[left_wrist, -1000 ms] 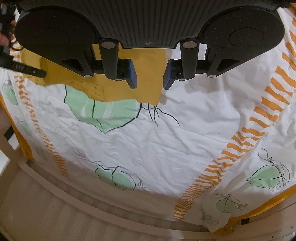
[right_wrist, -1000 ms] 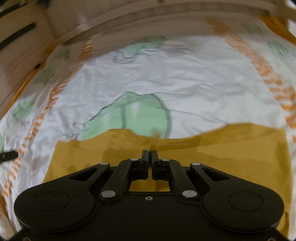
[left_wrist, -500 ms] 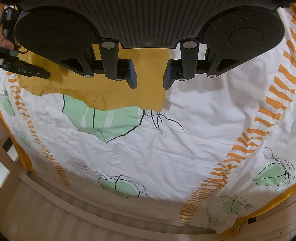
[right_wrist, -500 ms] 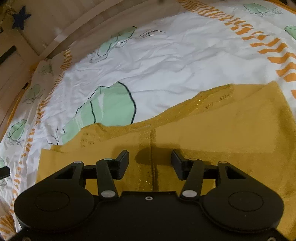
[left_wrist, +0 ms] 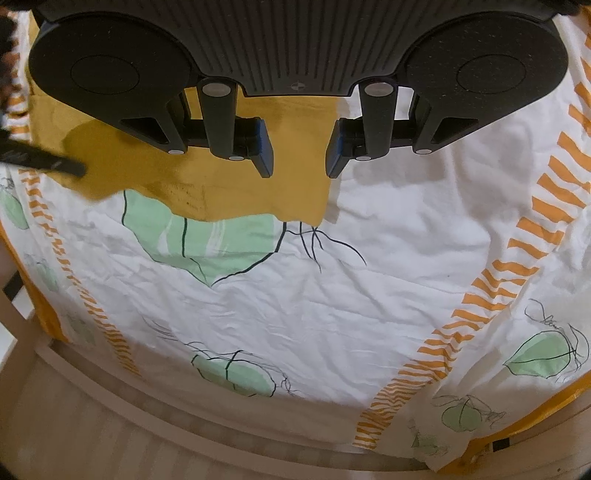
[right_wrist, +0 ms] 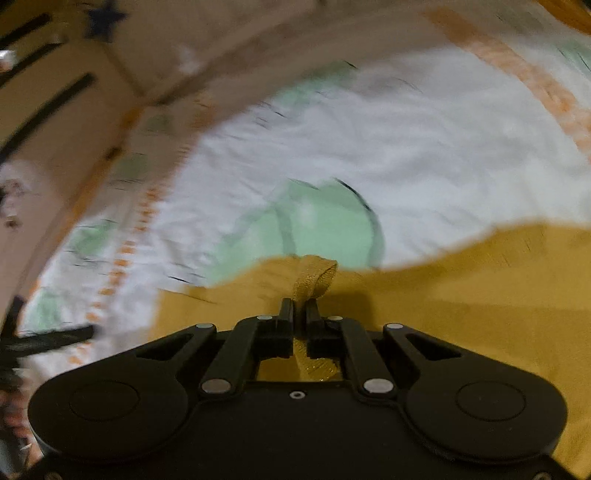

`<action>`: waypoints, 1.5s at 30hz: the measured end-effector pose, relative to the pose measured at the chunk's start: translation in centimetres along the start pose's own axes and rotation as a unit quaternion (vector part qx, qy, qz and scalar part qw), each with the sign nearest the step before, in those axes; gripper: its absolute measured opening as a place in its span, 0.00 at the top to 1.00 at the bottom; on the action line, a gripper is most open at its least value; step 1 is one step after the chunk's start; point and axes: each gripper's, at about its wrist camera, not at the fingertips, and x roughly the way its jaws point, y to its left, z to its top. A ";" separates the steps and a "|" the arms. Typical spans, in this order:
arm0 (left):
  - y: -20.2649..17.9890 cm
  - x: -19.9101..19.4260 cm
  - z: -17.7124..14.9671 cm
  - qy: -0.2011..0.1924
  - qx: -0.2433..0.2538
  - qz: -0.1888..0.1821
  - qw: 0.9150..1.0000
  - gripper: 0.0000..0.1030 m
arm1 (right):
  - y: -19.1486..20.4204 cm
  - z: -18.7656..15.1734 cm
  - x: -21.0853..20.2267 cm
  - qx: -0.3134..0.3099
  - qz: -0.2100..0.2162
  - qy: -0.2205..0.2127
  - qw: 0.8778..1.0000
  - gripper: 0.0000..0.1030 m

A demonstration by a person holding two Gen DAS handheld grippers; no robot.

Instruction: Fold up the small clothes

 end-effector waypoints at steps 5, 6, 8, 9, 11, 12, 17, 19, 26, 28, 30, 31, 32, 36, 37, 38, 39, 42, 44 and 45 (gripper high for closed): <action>-0.1 -0.1 -0.1 -0.002 0.001 -0.002 1.000 0.71 | 1.9 3.3 -5.6 -0.016 0.036 -0.043 0.998 0.88; -0.1 -0.1 -0.1 -0.003 0.001 -0.003 1.000 0.71 | 2.0 3.7 -6.5 -0.021 0.033 -0.051 0.998 0.88; -0.3 -0.2 -0.1 -0.003 0.000 -0.007 1.000 0.71 | 1.4 4.7 -8.4 -0.022 0.021 -0.065 0.997 0.88; -0.3 -0.1 -0.2 -0.002 0.000 -0.009 1.000 0.71 | 0.7 5.1 -9.3 -0.018 0.014 -0.070 0.997 0.88; -0.5 0.0 -0.2 0.001 0.001 -0.014 1.000 0.71 | -0.8 5.5 -10.5 -0.008 -0.006 -0.079 0.997 0.88; -0.6 0.1 -0.2 0.002 0.001 -0.015 1.000 0.71 | -1.9 5.6 -11.1 -0.003 -0.022 -0.083 0.996 0.88; -1.4 0.5 -0.4 0.005 0.010 -0.015 1.000 0.71 | -7.4 4.3 -10.8 0.039 -0.084 -0.069 0.993 0.88; -1.8 0.8 -0.6 0.008 0.016 -0.014 1.000 0.71 | -8.8 3.5 -10.0 0.047 -0.103 -0.058 0.992 0.88; -3.6 2.0 -1.6 0.005 0.030 -0.012 0.999 0.71 | -12.5 0.6 -7.8 0.072 -0.134 -0.037 0.988 0.88; -4.4 2.6 -2.0 0.004 0.037 -0.017 0.999 0.71 | -13.2 0.0 -7.5 0.073 -0.143 -0.031 0.987 0.88; -5.3 3.2 -2.5 0.008 0.047 -0.024 0.999 0.71 | -13.8 -0.5 -7.4 0.071 -0.153 -0.028 0.985 0.88; -5.8 3.6 -2.8 0.013 0.052 -0.026 0.998 0.71 | -14.1 -0.8 -7.2 0.072 -0.156 -0.027 0.985 0.88; -6.3 4.0 -3.1 0.019 0.058 -0.028 0.998 0.71 | -14.4 -1.0 -7.2 0.074 -0.158 -0.027 0.984 0.88; -7.3 5.5 -4.2 0.036 0.074 -0.024 0.996 0.71 | -15.2 -1.6 -6.7 0.067 -0.168 -0.022 0.983 0.87; -7.5 5.9 -4.4 0.039 0.076 -0.021 0.996 0.71 | -15.3 -1.7 -6.6 0.063 -0.171 -0.022 0.983 0.87; -7.5 6.3 -4.6 0.043 0.078 -0.016 0.996 0.71 | -15.4 -1.9 -6.5 0.058 -0.173 -0.022 0.983 0.87; -7.6 6.7 -4.8 0.047 0.079 -0.009 0.996 0.71 | -15.5 -2.0 -6.3 0.055 -0.175 -0.021 0.983 0.87; -7.5 7.8 -5.3 0.059 0.079 0.003 0.995 0.71 | -15.6 -2.3 -5.7 0.041 -0.184 -0.019 0.982 0.87; -7.5 8.3 -5.6 0.062 0.076 0.011 0.995 0.71 | -15.6 -2.5 -5.3 0.029 -0.193 -0.018 0.981 0.86; -7.5 8.4 -5.7 0.060 0.074 0.015 0.995 0.71 | -15.6 -2.6 -5.1 0.025 -0.196 -0.018 0.980 0.82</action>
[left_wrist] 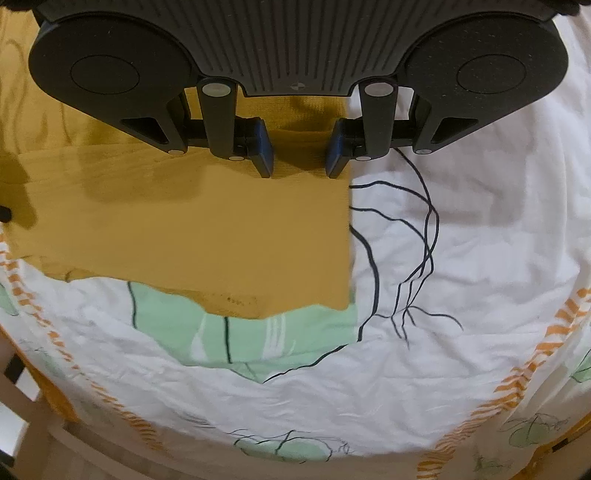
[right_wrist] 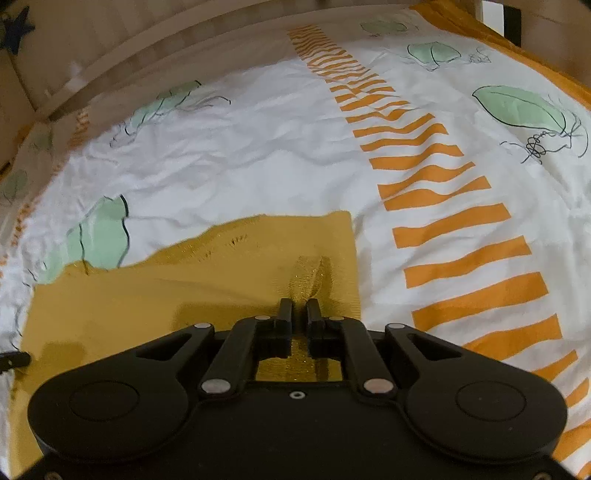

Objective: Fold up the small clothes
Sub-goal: 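Lower the folded edge onto the sweater and open the right gripper, then smooth the folded sweater flat with the left gripper fingers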

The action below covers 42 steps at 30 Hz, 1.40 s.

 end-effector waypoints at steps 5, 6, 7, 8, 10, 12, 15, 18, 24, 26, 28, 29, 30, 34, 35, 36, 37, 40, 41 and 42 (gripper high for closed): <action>-0.6 0.2 -0.1 -0.004 0.012 0.017 1.000 0.69 | 0.0 -0.8 0.4 -0.024 -0.019 -0.015 0.999 0.81; -0.7 0.3 -0.1 -0.005 0.012 0.019 1.000 0.69 | 0.0 -0.9 0.4 -0.026 -0.020 -0.017 0.999 0.81; -0.7 0.3 -0.1 -0.005 0.012 0.021 1.000 0.69 | -0.1 -1.0 0.4 -0.026 -0.021 -0.020 0.999 0.80; -0.8 0.3 -0.1 -0.006 0.012 0.023 1.000 0.69 | -0.1 -1.1 0.4 -0.027 -0.021 -0.023 0.999 0.79; -1.0 0.4 -0.1 -0.007 0.014 0.026 1.000 0.68 | -0.1 -1.2 0.3 -0.030 -0.025 -0.028 0.999 0.74; -1.1 0.5 -0.1 -0.007 0.018 0.028 0.999 0.68 | -0.1 -1.3 0.2 -0.035 -0.031 -0.034 0.998 0.66; -1.1 0.6 -0.1 -0.008 0.019 0.031 0.999 0.68 | -0.2 -1.5 0.1 -0.040 -0.034 -0.041 0.998 0.61; -1.2 0.6 -0.1 -0.009 0.020 0.032 0.999 0.68 | -0.3 -1.6 0.2 -0.044 -0.051 -0.042 0.997 0.41; -1.5 0.7 -0.2 -0.012 0.027 0.041 0.999 0.67 | -1.4 -1.8 0.5 -0.028 -0.047 -0.046 0.997 0.32; -1.7 0.8 -0.4 -0.016 0.028 0.048 0.998 0.66 | -1.4 -1.9 0.6 -0.030 -0.046 -0.046 0.997 0.28; -2.1 0.8 -0.6 -0.021 0.029 0.056 0.998 0.65 | -1.5 -2.1 0.7 -0.030 -0.040 -0.044 0.998 0.20; -2.2 0.8 -0.7 -0.024 0.028 0.061 0.997 0.65 | -1.6 -2.2 0.9 -0.032 -0.036 -0.043 0.998 0.18; -2.4 0.8 -0.7 -0.026 0.026 0.067 0.997 0.65 | -1.6 -2.3 0.9 -0.035 -0.034 -0.044 0.998 0.14; -3.4 1.0 -1.0 -0.033 0.031 0.100 0.994 0.62 | -1.5 -2.8 1.2 -0.046 -0.023 -0.046 0.998 0.03; -3.8 1.0 -1.0 -0.035 0.034 0.110 0.993 0.61 | -1.5 -2.8 1.2 -0.046 -0.018 -0.047 0.998 0.01; -4.1 1.1 -1.1 -0.035 0.038 0.122 0.991 0.59 | -1.6 -2.9 1.3 -0.046 -0.017 -0.049 0.998 0.01; -4.3 1.1 -1.1 -0.036 0.044 0.129 0.990 0.58 | -1.6 -3.0 1.3 -0.045 -0.015 -0.052 0.998 0.01; -4.6 1.3 -1.2 -0.037 0.052 0.142 0.988 0.55 | -1.8 -3.3 1.3 -0.042 -0.011 -0.060 0.997 0.01; -4.5 1.3 -1.2 -0.037 0.054 0.142 0.988 0.54 | -1.9 -3.4 1.3 -0.040 -0.009 -0.062 0.997 0.01; -4.5 1.3 -1.2 -0.038 0.056 0.141 0.988 0.54 | -1.9 -3.4 1.3 -0.038 -0.007 -0.063 0.997 0.01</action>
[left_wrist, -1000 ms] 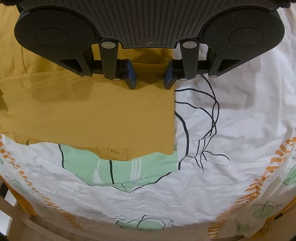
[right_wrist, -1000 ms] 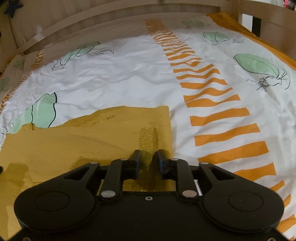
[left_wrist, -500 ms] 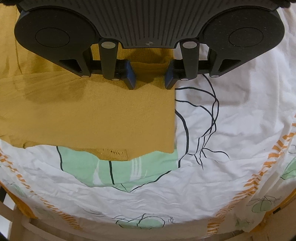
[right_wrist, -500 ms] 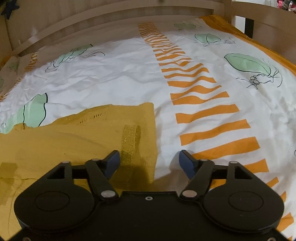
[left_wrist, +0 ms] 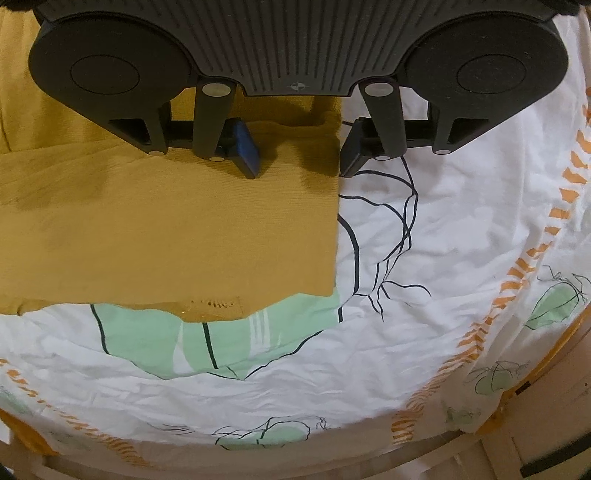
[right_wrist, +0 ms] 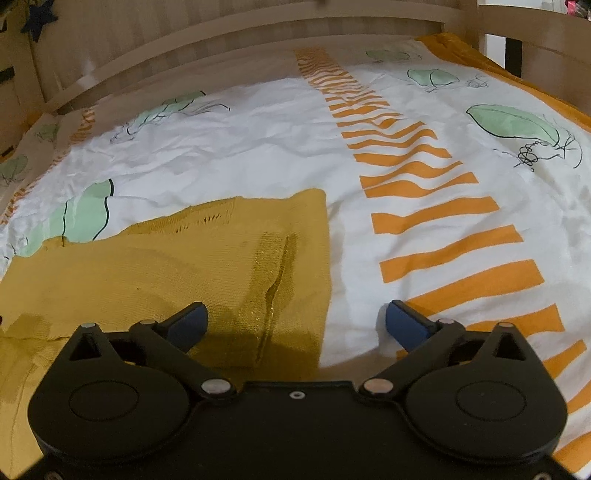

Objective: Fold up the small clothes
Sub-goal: 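Smooth the folded sweater flat with the left gripper fingers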

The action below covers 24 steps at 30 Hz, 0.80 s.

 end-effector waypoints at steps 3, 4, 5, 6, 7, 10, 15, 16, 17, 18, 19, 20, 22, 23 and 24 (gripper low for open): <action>0.4 0.0 -0.1 -0.005 0.001 -0.012 1.000 0.54 | 0.1 0.2 0.0 -0.004 0.001 0.005 1.000 0.01; 0.8 0.1 -0.2 -0.005 -0.011 -0.018 1.000 0.54 | 0.1 0.3 0.0 -0.008 0.002 0.010 1.000 0.01; 1.2 0.1 -0.2 -0.005 -0.022 -0.025 0.999 0.54 | 0.1 0.5 0.0 -0.009 0.003 0.015 1.000 0.01; 1.4 0.1 -0.3 -0.005 -0.029 -0.032 0.999 0.54 | 0.0 0.8 0.0 -0.010 0.003 0.022 1.000 0.01; 1.7 0.1 -0.3 -0.003 -0.036 -0.038 0.999 0.54 | 0.0 1.0 -0.2 -0.009 0.001 0.030 1.000 0.01; 2.3 -0.6 -0.2 0.003 -0.041 -0.040 0.998 0.55 | 0.4 1.2 -1.6 -0.015 -0.012 0.046 0.999 0.01; 2.6 -3.3 -1.0 -0.013 -0.033 -0.021 0.999 0.55 | 1.5 0.0 -5.2 -0.047 -0.028 0.051 0.997 0.01; 2.7 -4.1 -1.3 -0.019 -0.037 -0.022 0.999 0.55 | 1.7 -0.4 -6.1 -0.050 -0.027 0.053 0.997 0.01; 2.9 -4.8 -1.6 -0.024 -0.042 -0.025 0.999 0.55 | 1.9 -0.9 -6.9 -0.050 -0.023 0.054 0.997 0.01; 2.9 -5.8 -2.0 -0.029 -0.043 -0.031 0.998 0.55 | 2.0 -1.4 -7.8 -0.048 -0.017 0.055 0.997 0.01; 2.9 -6.7 -2.5 -0.035 -0.039 -0.037 0.998 0.55 | 2.2 -1.8 -8.6 -0.046 -0.013 0.056 0.997 0.01; 2.8 -7.6 -3.1 -0.042 -0.033 -0.041 0.998 0.55 | 2.4 -2.5 -9.6 -0.044 -0.009 0.058 0.997 0.01; 2.7 -9.6 -4.7 -0.058 -0.020 -0.041 0.997 0.55 | 2.7 -3.4 -11.1 -0.040 -0.001 0.059 0.997 0.01; 2.7 -10.7 -5.8 -0.064 -0.014 -0.042 0.997 0.55 | 2.9 -3.8 -11.9 -0.038 0.003 0.058 0.998 0.01; 2.9 -11.3 -6.5 -0.066 -0.010 -0.044 0.997 0.55 | 3.0 -4.1 -12.6 -0.036 0.006 0.058 0.998 0.01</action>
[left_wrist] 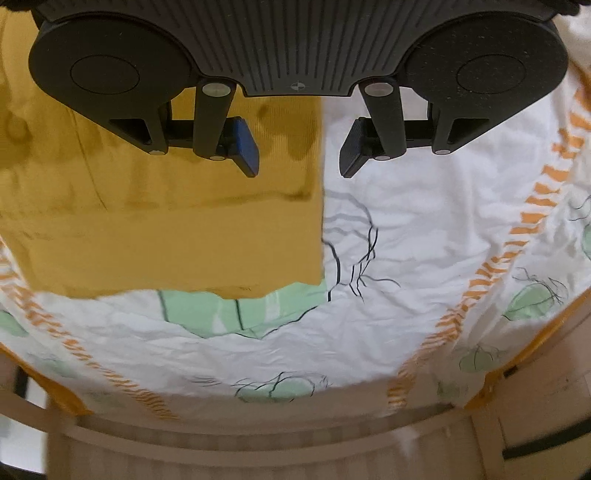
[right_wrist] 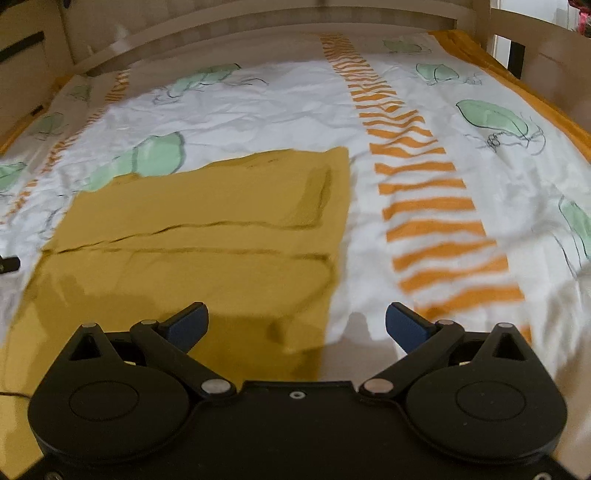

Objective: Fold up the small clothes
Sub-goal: 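Smooth the folded sweater flat with the left gripper fingers, then move both open grippers over the sweater hem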

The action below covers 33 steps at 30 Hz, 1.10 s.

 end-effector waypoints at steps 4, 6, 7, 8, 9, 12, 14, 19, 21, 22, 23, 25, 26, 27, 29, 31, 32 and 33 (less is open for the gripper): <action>0.7 -3.5 -3.2 0.002 -0.003 -0.015 1.000 0.55 | 1.1 -1.5 -2.6 0.007 0.015 -0.004 1.000 0.01; 1.3 -5.3 -4.5 0.003 -0.013 -0.025 1.000 0.55 | 1.5 -2.3 -4.0 0.011 0.024 -0.010 1.000 0.01; 1.5 -6.2 -5.2 0.003 -0.018 -0.028 0.999 0.55 | 1.8 -2.7 -4.9 0.013 0.029 -0.014 0.999 0.01; 1.7 -7.2 -5.8 0.001 -0.022 -0.030 0.999 0.55 | 2.0 -3.2 -5.7 0.016 0.034 -0.018 0.999 0.01; 1.9 -8.0 -6.3 0.000 -0.024 -0.031 0.999 0.55 | 2.2 -3.6 -6.4 0.018 0.037 -0.022 0.999 0.01; 1.9 -9.8 -7.8 -0.001 -0.021 -0.028 0.999 0.55 | 2.8 -5.1 -8.4 0.021 0.044 -0.026 0.998 0.01; 1.7 -10.7 -8.9 0.004 -0.018 -0.021 1.000 0.55 | 3.4 -6.2 -9.3 0.017 0.042 -0.019 0.999 0.01; 1.2 -11.8 -11.0 0.014 -0.021 -0.028 0.999 0.55 | 4.1 -8.8 -10.8 0.016 0.030 -0.002 0.999 0.01; 1.0 -11.9 -11.8 0.017 -0.020 -0.028 0.999 0.55 | 4.2 -9.7 -11.1 0.018 0.030 0.007 0.999 0.01; 0.8 -12.0 -12.3 0.019 -0.020 -0.025 0.999 0.55 | 4.2 -10.1 -11.2 0.019 0.032 0.010 0.999 0.01; 0.7 -11.9 -12.6 0.022 -0.021 -0.022 0.999 0.55 | 4.1 -10.5 -11.3 0.019 0.033 0.010 0.999 0.01; 0.8 -11.8 -13.3 0.028 -0.025 -0.022 0.999 0.55 | 4.1 -11.3 -11.6 0.018 0.025 0.004 1.000 0.01; 0.9 -11.8 -13.6 0.030 -0.029 -0.022 0.999 0.55 | 4.0 -11.8 -11.8 0.017 0.018 0.001 1.000 0.01; 1.0 -11.8 -14.0 0.033 -0.031 -0.021 0.999 0.55 | 4.0 -12.2 -12.0 0.017 0.014 0.000 1.000 0.01; 1.2 -11.6 -14.7 0.039 -0.035 -0.018 0.998 0.55 | 3.4 -12.7 -12.1 0.022 0.011 0.004 1.000 0.01; 1.5 -11.3 -15.5 0.047 -0.042 -0.019 0.998 0.55 | 2.8 -13.2 -12.1 0.031 0.007 0.009 0.999 0.01; 1.7 -11.2 -15.9 0.050 -0.045 -0.020 0.998 0.55 | 2.5 -13.4 -12.0 0.037 0.003 0.011 0.999 0.01; 1.9 -11.0 -16.1 0.055 -0.048 -0.020 0.997 0.55 | 2.2 -13.6 -11.8 0.045 0.000 0.015 0.999 0.01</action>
